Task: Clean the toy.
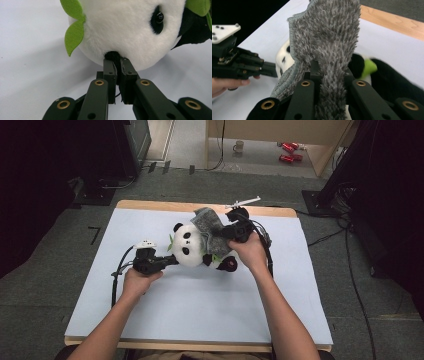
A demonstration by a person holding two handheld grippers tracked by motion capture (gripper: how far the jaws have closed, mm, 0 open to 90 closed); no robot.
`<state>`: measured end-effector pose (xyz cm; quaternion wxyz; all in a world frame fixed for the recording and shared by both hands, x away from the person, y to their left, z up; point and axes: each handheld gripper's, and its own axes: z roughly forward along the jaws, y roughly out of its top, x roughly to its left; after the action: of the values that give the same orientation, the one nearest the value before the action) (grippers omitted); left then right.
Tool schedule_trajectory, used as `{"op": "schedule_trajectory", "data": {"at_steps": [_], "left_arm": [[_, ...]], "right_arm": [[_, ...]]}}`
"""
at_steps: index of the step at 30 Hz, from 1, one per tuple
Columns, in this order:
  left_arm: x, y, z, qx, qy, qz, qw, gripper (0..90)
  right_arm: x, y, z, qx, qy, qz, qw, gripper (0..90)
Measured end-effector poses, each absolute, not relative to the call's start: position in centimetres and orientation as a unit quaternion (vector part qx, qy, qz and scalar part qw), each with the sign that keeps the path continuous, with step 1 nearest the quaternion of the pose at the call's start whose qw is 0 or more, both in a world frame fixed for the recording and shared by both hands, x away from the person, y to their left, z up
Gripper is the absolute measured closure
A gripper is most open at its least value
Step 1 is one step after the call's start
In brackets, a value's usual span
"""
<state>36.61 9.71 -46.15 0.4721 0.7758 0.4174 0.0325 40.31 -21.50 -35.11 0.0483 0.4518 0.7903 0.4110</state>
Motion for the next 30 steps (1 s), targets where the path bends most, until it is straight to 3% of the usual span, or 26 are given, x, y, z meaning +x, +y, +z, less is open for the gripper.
{"op": "schedule_trajectory", "data": {"at_steps": [19, 30], "left_arm": [[37.0, 10.3, -46.5, 0.78, 0.42, 0.034, 0.463, 70.4], [37.1, 11.5, -46.1, 0.766, 0.427, 0.05, 0.479, 52.3]], "right_arm": [[37.6, -26.9, -37.2, 0.456, 0.775, 0.431, 0.076, 78.3], [36.8, -30.2, -38.7, 0.48, 0.76, 0.429, 0.086, 77.8]]}}
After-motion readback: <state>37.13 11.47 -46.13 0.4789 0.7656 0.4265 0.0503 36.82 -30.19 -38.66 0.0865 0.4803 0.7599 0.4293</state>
